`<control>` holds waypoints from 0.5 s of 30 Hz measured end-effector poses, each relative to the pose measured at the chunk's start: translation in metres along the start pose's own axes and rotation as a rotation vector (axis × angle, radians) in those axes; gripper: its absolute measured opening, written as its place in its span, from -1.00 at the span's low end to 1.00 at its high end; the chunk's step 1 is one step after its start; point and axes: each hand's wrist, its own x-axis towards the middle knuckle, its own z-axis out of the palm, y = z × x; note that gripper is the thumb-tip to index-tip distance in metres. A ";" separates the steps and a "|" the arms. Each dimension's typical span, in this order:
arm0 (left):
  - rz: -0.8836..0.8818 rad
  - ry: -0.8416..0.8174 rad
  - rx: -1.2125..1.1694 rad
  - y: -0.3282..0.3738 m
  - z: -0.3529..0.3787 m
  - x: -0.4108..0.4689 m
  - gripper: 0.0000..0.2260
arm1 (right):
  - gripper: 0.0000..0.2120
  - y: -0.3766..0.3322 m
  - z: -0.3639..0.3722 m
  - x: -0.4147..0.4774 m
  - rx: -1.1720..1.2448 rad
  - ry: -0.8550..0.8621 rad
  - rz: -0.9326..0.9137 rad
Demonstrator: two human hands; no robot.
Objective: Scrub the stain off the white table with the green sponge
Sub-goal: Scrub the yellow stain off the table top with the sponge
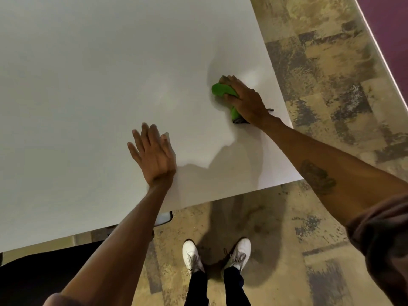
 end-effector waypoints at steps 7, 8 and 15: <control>0.012 0.022 -0.092 -0.003 0.003 -0.001 -0.52 | -0.50 -0.018 0.037 -0.052 -0.006 -0.094 -0.066; 0.013 0.021 -0.097 -0.004 0.003 -0.002 -0.52 | -0.51 -0.021 0.042 -0.061 0.002 -0.106 -0.075; 0.029 -0.003 -0.164 -0.007 0.003 -0.003 -0.47 | -0.54 -0.044 0.088 -0.130 0.008 -0.223 -0.202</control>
